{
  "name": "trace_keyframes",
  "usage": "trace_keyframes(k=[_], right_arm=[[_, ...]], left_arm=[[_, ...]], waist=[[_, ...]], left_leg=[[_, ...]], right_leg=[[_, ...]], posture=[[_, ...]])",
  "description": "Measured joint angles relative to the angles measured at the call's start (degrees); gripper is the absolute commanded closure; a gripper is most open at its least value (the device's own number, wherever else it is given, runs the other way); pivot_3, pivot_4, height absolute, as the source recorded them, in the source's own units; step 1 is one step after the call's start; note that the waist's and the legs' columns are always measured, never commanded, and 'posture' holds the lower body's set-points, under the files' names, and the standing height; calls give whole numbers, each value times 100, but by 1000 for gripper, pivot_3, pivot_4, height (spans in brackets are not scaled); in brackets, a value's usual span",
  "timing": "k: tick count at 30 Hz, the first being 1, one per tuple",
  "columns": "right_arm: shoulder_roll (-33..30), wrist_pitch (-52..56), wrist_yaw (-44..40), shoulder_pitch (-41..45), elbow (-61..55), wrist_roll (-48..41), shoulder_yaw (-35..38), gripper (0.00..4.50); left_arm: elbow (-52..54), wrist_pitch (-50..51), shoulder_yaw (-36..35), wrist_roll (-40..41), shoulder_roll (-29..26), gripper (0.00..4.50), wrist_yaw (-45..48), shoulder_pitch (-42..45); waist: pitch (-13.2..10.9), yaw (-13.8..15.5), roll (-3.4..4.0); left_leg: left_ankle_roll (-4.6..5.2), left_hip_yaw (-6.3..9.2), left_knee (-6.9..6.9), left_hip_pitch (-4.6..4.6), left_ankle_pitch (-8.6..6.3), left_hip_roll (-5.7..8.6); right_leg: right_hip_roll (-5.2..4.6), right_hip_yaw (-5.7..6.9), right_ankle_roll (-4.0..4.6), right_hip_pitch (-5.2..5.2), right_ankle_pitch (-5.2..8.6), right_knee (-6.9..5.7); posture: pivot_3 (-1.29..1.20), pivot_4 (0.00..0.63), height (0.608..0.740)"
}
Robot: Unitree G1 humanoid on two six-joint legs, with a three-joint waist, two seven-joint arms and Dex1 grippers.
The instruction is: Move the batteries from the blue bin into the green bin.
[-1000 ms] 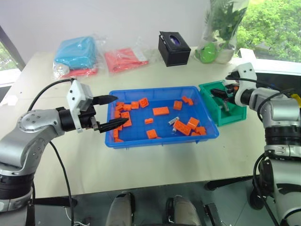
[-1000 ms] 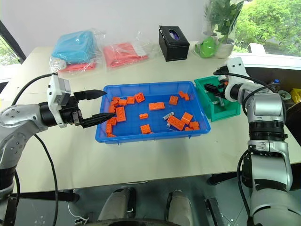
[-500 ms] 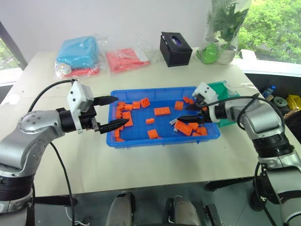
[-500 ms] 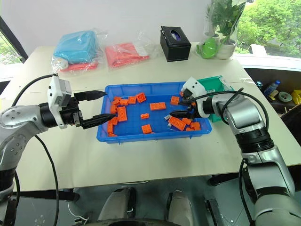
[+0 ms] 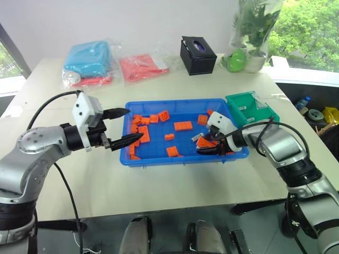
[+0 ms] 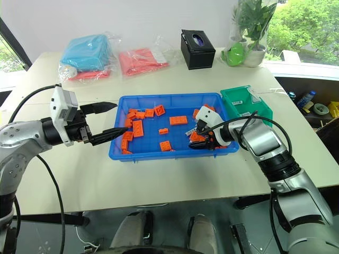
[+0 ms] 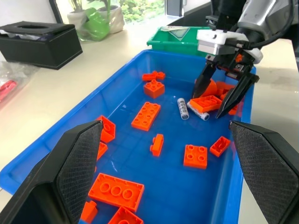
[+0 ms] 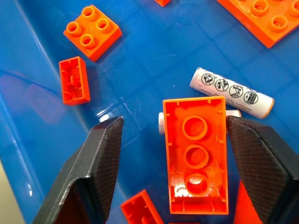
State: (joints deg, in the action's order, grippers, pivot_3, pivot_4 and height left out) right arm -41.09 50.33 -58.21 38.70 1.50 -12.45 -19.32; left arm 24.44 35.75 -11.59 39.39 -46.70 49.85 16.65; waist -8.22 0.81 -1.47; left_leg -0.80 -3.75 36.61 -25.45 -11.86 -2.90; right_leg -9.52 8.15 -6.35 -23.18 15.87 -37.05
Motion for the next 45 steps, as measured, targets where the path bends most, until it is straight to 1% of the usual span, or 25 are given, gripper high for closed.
trace_keyframes(k=[2,3,8,11,14,17,21,22,23,24,25,28,30,33,37,41,45], right_arm=[[19,-20,20,1,48,36,-1,3340],[21,-24,20,8,53,38,0,3412],[161,32,56,104,112,-4,55,3412],[496,134,181,429,168,-112,267,3412],[1092,181,453,1025,326,-207,470,3412],[1833,148,750,1464,547,-225,493,3412],[2890,-118,1107,1588,994,-91,125,3412],[3147,-232,1220,1596,1190,-17,32,2353],[3355,-346,1318,1623,1397,54,-41,1978],[3502,-481,1385,1672,1602,138,-136,1473],[3553,-614,1399,1724,1741,233,-250,1052],[3395,-826,1246,1840,1880,336,-325,1052],[2966,-848,1006,1868,1808,324,-242,1052],[2131,-736,723,1727,1509,328,-80,1052],[1399,-101,687,1037,804,270,181,1052],[1294,578,894,509,245,137,353,1052],[1309,845,1266,174,-139,91,478,1052]], left_arm=[[-1,0,-5,1,-1,0,-1,1],[-2,0,-13,1,-2,0,-1,2],[-6,0,-54,0,-12,0,0,13],[-15,-1,-55,-2,-13,0,6,18],[-61,-12,-47,-8,-12,0,16,66],[-110,-19,-38,-16,-7,0,18,120],[-167,-24,-24,-24,4,0,27,151],[-187,-25,-23,-30,5,0,28,155],[-192,-26,-22,-35,5,0,27,157],[-191,-27,-20,-40,10,0,27,160],[-191,-27,-20,-43,10,0,25,160],[-188,-27,-21,-45,10,0,20,159],[-184,-27,-30,-45,9,0,21,155],[-177,-30,-66,-49,2,0,21,94],[-146,-36,-77,-53,9,0,-2,23],[-69,-36,-42,-52,83,0,-42,28],[-35,-31,18,-47,120,0,-38,91]], waist=[[-1,0,1],[0,-2,0],[-1,-7,1],[-1,-11,2],[-1,-26,2],[0,-25,0],[-1,-10,2],[-3,-8,6],[-4,-8,6],[-5,-7,7],[-6,-3,9],[-7,3,11],[-5,9,8],[-3,-3,5],[5,-26,-7],[3,-60,-1],[5,-23,-5]], left_leg=[[0,0,0,0,0,0],[0,0,0,0,0,0],[1,0,0,0,0,0],[1,0,0,0,1,0],[1,0,-1,1,1,-3],[1,0,-2,2,1,-3],[0,0,2,-3,0,-3],[0,0,4,-5,0,-2],[0,1,7,-7,0,-2],[-2,2,11,-10,-2,-2],[-12,3,17,-14,-9,-2],[-14,6,33,-30,-13,-2],[-12,10,41,-34,-16,1],[-10,10,41,-35,-16,2],[-5,9,37,-22,-18,-3],[-4,6,32,-18,-18,-6],[-3,5,39,-13,-20,-6]], right_leg=[[0,0,0,-1,0,0],[0,0,0,0,0,0],[0,0,0,-1,0,-1],[1,0,0,-3,-1,-4],[5,0,0,-4,-1,-8],[6,0,-1,-4,-1,-10],[5,0,0,-7,-1,-14],[5,0,0,-8,-1,-14],[5,0,0,-9,-1,-16],[6,0,0,-11,-1,-17],[6,0,1,-12,-1,-17],[6,0,2,-16,0,-17],[5,0,2,-13,0,-17],[5,0,1,-14,-1,-16],[7,0,0,-9,-1,-19],[7,0,-1,-9,-2,-20],[7,0,0,-2,-1,-15]], posture=[[0,150,651],[0,150,651],[0,150,651],[0,150,651],[0,150,651],[0,150,651],[0,150,651],[0,150,651],[0,150,651],[0,150,651],[0,150,651],[0,150,651],[0,150,651],[0,150,651],[0,150,651],[0,150,651],[0,150,651]])
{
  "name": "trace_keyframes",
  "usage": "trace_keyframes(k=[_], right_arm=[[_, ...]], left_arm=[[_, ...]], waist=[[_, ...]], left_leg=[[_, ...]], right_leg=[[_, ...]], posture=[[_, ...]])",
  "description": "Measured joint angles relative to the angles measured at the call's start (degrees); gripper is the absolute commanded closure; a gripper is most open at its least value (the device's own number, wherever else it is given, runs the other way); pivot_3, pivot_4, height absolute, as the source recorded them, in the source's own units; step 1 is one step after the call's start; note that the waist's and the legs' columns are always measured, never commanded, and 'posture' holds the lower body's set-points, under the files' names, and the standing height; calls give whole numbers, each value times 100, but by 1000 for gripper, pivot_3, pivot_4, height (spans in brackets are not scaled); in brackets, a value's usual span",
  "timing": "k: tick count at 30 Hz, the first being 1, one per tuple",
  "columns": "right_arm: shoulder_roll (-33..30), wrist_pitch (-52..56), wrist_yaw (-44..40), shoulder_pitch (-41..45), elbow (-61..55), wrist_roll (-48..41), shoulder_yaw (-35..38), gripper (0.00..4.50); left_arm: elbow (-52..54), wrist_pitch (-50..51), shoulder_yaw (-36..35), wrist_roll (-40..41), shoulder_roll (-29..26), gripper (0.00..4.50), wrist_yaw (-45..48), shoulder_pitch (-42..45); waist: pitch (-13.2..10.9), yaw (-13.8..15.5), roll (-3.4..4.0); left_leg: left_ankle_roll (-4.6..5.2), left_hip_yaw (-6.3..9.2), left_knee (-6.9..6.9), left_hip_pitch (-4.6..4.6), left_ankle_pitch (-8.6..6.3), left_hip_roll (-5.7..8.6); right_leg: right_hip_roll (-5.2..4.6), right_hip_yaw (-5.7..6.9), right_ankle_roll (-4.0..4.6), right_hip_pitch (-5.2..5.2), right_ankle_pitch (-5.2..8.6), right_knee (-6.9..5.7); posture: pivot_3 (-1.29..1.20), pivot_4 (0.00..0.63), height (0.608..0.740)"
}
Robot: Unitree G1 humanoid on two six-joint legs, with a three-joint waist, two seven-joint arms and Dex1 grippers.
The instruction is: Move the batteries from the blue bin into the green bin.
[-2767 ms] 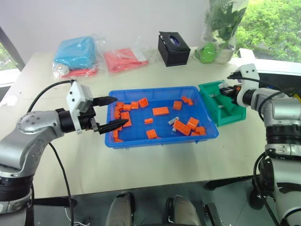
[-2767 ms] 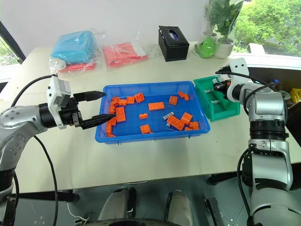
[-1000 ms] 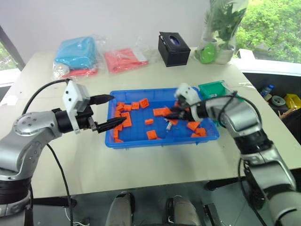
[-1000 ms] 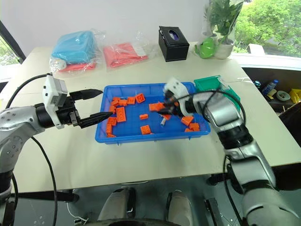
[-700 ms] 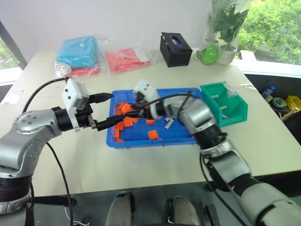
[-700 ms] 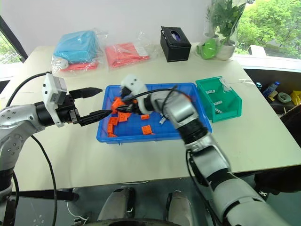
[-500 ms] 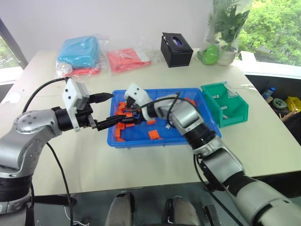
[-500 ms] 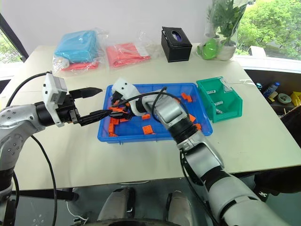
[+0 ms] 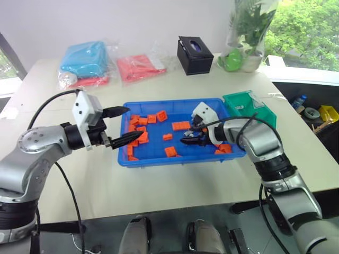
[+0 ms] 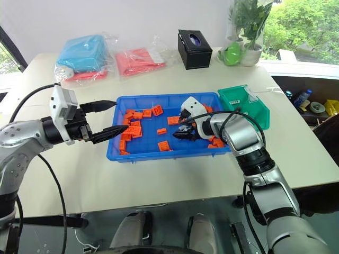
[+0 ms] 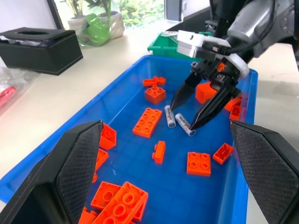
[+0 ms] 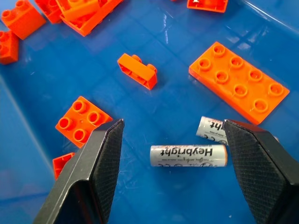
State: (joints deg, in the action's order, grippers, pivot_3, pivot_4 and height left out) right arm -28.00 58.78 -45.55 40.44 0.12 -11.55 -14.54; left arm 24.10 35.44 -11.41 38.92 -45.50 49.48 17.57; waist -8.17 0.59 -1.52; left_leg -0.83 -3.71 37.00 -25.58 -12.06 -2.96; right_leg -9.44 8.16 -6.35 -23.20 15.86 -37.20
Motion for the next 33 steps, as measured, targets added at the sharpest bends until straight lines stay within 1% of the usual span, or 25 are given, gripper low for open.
trace_keyframes(k=[6,13,18,19,20,21,22,26,30,33], right_arm=[[54,-51,341,-219,11,15,17,1052],[-18,-531,377,-382,224,195,-93,1052],[-24,-640,358,-405,248,247,-111,1052],[-24,-657,358,-411,248,248,-110,1286],[-23,-668,361,-415,248,250,-110,1620],[-23,-673,363,-417,248,250,-109,1779],[-23,-673,367,-419,248,252,-107,2195],[-25,-665,364,-427,246,247,-105,4090],[-88,-572,312,-438,184,208,-97,4090],[-252,-375,271,-442,46,106,-19,4090]], left_arm=[[6,7,3,0,-3,0,70,48],[0,14,50,0,-4,0,127,128],[0,16,58,0,-4,0,135,127],[0,16,58,0,-4,0,137,127],[-1,16,58,0,-4,0,138,127],[-1,16,58,0,-4,0,139,128],[-3,16,59,-1,-4,0,140,128],[-50,15,64,-4,-4,0,153,131],[-63,10,86,-16,-4,0,164,143],[-76,5,115,-34,-4,0,170,160]], waist=[[0,26,0],[0,13,0],[1,17,0],[1,18,0],[1,17,0],[1,16,0],[1,15,0],[1,16,0],[0,21,0],[-2,24,4]], left_leg=[[-12,2,4,-1,-8,1],[0,0,3,1,-1,0],[0,1,5,1,-2,0],[-2,1,4,2,-2,0],[-2,1,4,2,-3,0],[-1,1,4,2,-2,0],[-1,1,4,2,-2,0],[-1,1,4,2,-2,0],[0,1,4,1,-2,0],[0,1,5,0,-2,0]], right_leg=[[-1,0,6,5,3,5],[0,0,2,5,1,4],[-1,0,3,7,2,5],[0,0,4,7,2,5],[-1,0,4,7,3,5],[-1,0,4,7,3,5],[0,0,4,7,2,5],[0,0,4,6,3,5],[-1,0,5,7,3,5],[-1,0,10,6,6,5]], posture=[[0,150,651],[0,150,651],[0,150,651],[0,150,651],[0,150,651],[0,150,651],[0,150,651],[0,150,651],[0,150,651],[0,150,651]])
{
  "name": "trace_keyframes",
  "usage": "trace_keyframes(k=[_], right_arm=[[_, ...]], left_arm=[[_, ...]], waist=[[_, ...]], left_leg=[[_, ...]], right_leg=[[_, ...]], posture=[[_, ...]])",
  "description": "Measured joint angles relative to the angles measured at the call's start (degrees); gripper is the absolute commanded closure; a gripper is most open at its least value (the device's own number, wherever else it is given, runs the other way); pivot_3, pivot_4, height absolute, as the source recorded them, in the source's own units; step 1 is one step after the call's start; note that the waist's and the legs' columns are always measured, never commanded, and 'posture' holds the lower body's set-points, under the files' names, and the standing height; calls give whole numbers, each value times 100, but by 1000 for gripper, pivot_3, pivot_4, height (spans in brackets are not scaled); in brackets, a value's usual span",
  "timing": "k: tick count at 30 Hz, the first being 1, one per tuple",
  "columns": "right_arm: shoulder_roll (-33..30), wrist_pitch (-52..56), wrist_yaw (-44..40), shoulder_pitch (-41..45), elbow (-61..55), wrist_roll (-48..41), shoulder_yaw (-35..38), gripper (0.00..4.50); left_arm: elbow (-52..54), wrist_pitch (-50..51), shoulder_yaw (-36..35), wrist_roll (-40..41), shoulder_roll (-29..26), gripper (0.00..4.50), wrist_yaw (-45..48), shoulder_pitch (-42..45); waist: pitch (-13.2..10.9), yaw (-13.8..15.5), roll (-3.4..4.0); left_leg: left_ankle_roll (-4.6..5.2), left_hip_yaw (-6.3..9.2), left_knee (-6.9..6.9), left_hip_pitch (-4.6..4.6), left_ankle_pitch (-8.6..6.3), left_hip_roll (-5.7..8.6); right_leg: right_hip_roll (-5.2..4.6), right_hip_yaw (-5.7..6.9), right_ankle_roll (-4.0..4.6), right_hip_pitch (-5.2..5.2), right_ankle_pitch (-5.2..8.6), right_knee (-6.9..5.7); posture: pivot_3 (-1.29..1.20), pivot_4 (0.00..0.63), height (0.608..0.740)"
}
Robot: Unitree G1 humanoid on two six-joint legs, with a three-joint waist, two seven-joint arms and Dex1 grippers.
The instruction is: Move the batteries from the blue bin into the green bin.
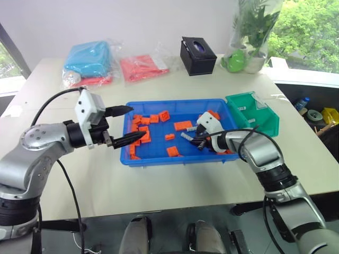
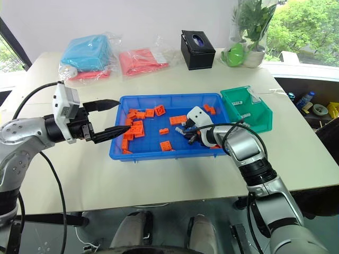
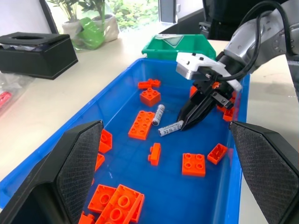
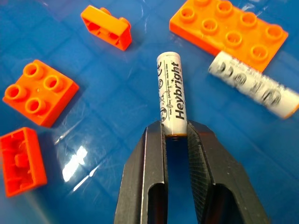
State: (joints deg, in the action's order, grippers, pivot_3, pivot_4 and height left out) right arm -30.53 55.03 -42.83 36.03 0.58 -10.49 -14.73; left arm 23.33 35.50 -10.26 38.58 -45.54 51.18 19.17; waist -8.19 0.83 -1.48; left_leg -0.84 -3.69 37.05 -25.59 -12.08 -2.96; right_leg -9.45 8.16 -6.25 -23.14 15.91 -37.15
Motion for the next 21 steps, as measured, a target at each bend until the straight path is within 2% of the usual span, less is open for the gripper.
trace_keyframes(k=[3,7,10,15,16,17,20,21], right_arm=[[-205,280,-30,19,-239,-183,341,4090],[-724,698,63,486,-223,-458,1299,4090],[-1367,524,201,780,254,-403,1859,4090],[-1564,72,376,728,1329,-179,2010,4090],[-1549,-88,447,715,1591,-125,2003,3344],[-1523,-220,513,716,1803,-75,1996,3022],[-1394,-545,584,720,2124,29,1946,1533],[-1325,-640,583,726,2129,32,1936,1533]], left_arm=[[-10,-8,2,-41,0,0,4,16],[-16,-11,3,-48,0,0,45,13],[-22,-37,3,-60,0,0,98,0],[-85,-88,51,-82,21,0,108,41],[-111,-89,65,-89,54,0,110,100],[-128,-97,85,-93,71,0,113,164],[-157,-105,141,-107,71,0,129,225],[-184,-104,161,-109,71,0,135,234]], waist=[[-2,-1,4],[-8,9,13],[-1,20,3],[-5,-21,7],[-6,-24,11],[-7,-22,12],[-7,-32,19],[-7,-36,19]], left_leg=[[1,0,-1,-1,0,0],[-3,-1,0,-3,-2,1],[-8,-3,-3,-2,-11,2],[-5,-9,-3,1,-11,0],[6,-11,-3,1,-4,0],[8,-11,-3,0,-3,0],[10,-19,-3,1,-2,0],[10,-18,-4,1,-2,0]], right_leg=[[0,0,-4,-1,-2,1],[-1,0,-1,-2,-1,4],[-1,1,5,2,3,14],[-2,0,3,-1,2,12],[-2,-1,-6,-1,-3,8],[-2,-1,-9,-3,-4,8],[-3,-4,-11,-3,-5,7],[-3,-4,-11,-4,-5,6]], posture=[[0,150,651],[0,150,651],[0,150,651],[0,150,651],[0,150,651],[0,150,651],[0,150,651],[0,150,651]])
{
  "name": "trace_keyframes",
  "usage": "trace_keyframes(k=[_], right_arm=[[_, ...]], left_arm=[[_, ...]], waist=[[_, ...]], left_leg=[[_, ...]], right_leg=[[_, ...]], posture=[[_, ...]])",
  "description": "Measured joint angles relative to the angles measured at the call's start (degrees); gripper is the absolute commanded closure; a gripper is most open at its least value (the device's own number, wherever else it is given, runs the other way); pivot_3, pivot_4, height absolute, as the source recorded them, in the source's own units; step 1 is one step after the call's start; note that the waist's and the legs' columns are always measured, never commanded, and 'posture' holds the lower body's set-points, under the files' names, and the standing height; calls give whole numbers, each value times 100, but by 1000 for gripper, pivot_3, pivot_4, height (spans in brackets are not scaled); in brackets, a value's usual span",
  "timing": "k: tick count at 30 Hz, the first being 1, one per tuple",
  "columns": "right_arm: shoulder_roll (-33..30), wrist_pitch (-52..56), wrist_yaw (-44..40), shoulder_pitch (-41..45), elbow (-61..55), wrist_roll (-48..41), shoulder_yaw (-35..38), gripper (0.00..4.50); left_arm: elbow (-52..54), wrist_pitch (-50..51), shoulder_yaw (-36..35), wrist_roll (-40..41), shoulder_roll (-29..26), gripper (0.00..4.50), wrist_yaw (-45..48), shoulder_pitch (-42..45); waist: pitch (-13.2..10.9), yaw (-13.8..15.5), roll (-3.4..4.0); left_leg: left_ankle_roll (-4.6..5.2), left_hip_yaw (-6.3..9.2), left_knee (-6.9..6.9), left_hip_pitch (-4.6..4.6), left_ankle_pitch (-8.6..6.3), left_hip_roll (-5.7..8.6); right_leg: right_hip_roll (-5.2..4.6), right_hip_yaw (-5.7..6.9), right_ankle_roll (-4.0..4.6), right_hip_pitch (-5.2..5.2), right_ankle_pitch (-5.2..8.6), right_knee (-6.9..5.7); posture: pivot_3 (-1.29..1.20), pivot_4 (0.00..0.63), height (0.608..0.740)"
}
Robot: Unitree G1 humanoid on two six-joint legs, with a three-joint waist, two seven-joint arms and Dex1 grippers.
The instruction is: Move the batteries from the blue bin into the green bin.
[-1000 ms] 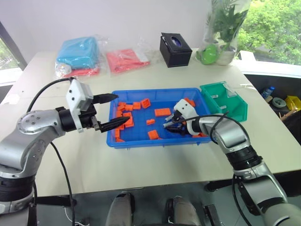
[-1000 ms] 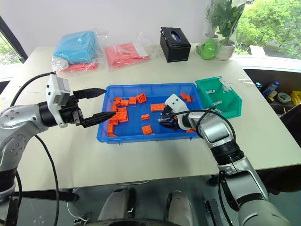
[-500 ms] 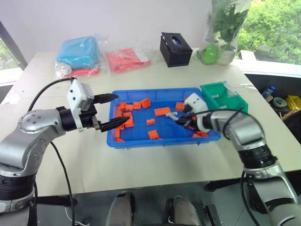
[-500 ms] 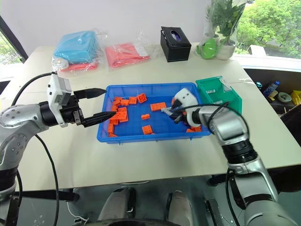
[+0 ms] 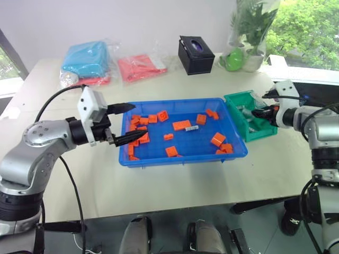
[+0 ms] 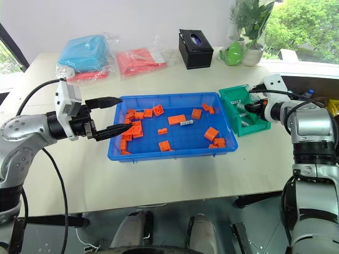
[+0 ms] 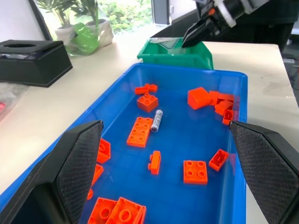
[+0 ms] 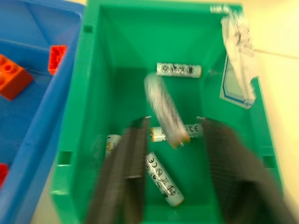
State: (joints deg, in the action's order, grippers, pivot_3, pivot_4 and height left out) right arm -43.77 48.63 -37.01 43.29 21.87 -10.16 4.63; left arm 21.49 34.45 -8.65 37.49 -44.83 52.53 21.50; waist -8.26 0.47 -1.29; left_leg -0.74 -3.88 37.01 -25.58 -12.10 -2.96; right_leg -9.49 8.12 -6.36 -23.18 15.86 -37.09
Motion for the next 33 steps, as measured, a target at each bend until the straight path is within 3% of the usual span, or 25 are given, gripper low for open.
trace_keyframes(k=[7,14,22,33], right_arm=[[801,-1303,-998,327,-376,-75,-709,1533],[1418,-2546,-2003,906,1236,461,-1845,1533],[1634,-3434,-2276,1473,2844,1015,-2010,1533],[1812,-3667,-2673,1527,3068,1181,-1998,1533]], left_arm=[[-74,0,31,-22,-4,0,45,113],[-89,6,90,-58,-4,0,18,162],[208,110,-85,31,-38,0,-140,-72],[334,156,-191,64,-72,0,-297,-160]], waist=[[2,-16,-3],[1,34,-3],[1,-31,-2],[2,-10,-4]], left_leg=[[1,1,2,2,0,-2],[2,2,14,-9,-1,2],[2,2,9,-2,0,1],[0,2,11,3,0,0]], right_leg=[[1,0,-1,-1,0,-3],[-1,0,2,-1,0,-3],[0,0,0,-3,-1,-13],[0,0,0,1,-1,-15]], posture=[[0,150,651],[0,150,651],[0,150,651],[0,150,651]])
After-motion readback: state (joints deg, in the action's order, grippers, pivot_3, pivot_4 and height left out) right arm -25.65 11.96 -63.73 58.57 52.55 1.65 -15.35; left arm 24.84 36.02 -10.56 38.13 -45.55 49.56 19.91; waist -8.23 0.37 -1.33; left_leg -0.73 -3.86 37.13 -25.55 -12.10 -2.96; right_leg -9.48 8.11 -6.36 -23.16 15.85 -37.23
